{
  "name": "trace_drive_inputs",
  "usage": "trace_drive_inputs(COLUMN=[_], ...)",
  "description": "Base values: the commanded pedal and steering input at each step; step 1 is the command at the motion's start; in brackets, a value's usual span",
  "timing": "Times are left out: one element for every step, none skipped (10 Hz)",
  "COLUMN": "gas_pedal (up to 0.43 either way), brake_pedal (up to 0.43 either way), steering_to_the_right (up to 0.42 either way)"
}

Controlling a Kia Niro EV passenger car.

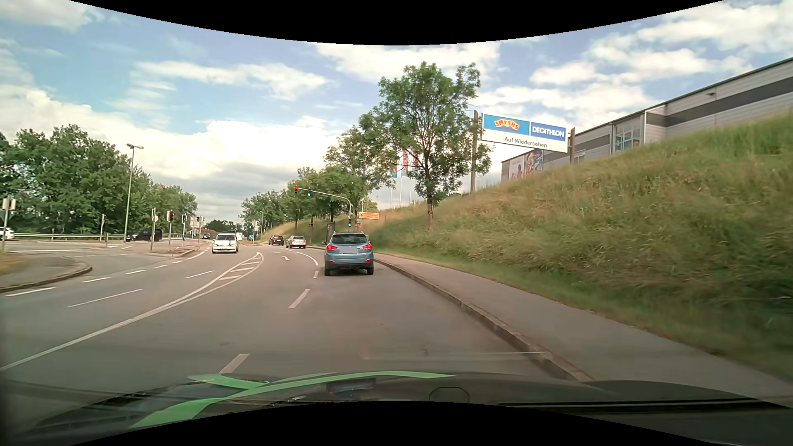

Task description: Follow the waypoints while adhering to traffic rules and regulations

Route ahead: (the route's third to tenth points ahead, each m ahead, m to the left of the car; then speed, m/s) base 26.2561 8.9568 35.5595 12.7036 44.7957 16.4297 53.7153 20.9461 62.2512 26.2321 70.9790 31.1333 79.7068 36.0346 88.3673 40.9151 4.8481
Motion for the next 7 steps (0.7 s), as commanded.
trace_drive_inputs(gas_pedal=[0.0,0.0,0.0,0.0,0.0,0.0,0.0], brake_pedal=[0.0,0.0,0.0,0.0,0.0,0.006,0.061], steering_to_the_right=[-0.064,-0.064,-0.064,-0.064,-0.064,-0.064,-0.064])
